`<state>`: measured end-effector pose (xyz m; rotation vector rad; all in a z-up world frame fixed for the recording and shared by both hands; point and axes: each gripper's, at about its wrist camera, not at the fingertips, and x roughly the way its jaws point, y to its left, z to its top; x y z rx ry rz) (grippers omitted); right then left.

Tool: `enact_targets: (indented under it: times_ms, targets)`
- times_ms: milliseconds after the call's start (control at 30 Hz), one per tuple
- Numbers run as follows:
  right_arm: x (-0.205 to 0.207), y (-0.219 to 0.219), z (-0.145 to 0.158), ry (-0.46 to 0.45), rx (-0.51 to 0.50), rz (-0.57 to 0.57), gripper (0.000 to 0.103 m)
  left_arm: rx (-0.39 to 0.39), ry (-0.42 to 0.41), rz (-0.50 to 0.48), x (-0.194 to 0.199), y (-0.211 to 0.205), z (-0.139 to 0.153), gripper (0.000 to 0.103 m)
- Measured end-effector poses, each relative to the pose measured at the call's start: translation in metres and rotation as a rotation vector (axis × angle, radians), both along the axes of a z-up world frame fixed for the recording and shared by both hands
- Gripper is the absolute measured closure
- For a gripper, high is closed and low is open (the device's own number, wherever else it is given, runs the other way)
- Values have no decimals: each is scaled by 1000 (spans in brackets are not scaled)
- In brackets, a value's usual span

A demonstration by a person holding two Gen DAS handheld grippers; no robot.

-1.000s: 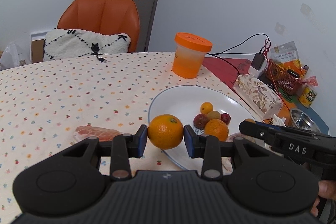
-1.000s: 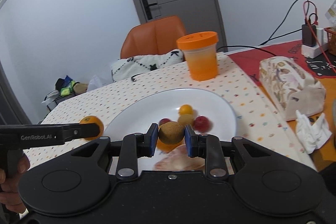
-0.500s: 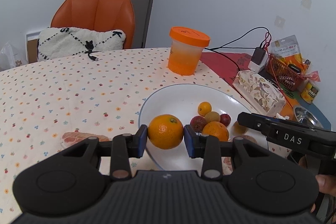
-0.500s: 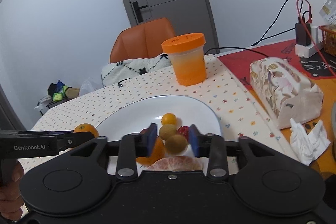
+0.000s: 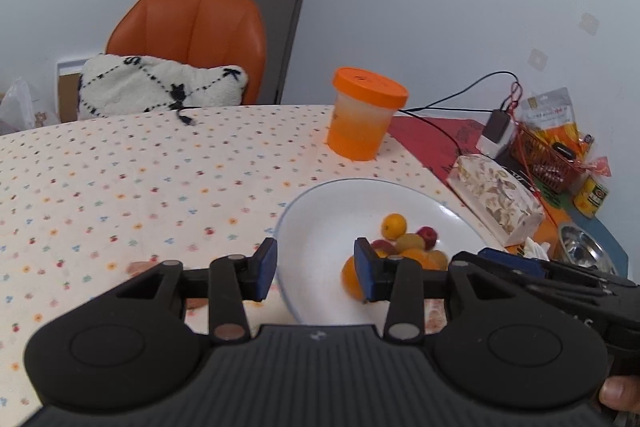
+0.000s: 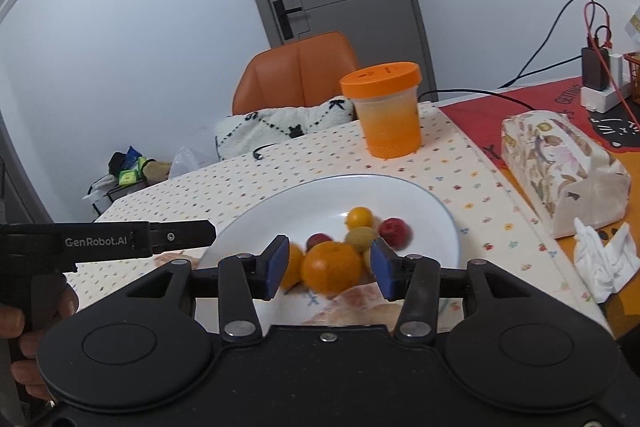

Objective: Organize fruits
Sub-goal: 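Move right tool to the pomelo segment while left tool reaches a small kumquat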

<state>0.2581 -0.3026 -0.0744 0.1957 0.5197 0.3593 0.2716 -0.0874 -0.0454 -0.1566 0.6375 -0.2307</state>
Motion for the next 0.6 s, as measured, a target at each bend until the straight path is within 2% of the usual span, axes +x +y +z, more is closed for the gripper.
enact_targets:
  times_ms: [167,333,433,600]
  targets:
    - [-3,10,1,1,1,25,52,39,3,46,-8,14,1,48]
    - [-7,18,1,0,-1,42,51,64,-8,66,-16,27,5,39]
    - [-8,23,2,-1,0,48,46,76,-21,85,-22,33,6,29]
    - [-13,31,3,-9,-1,71,40,90,-28,106,-35,38,5,25]
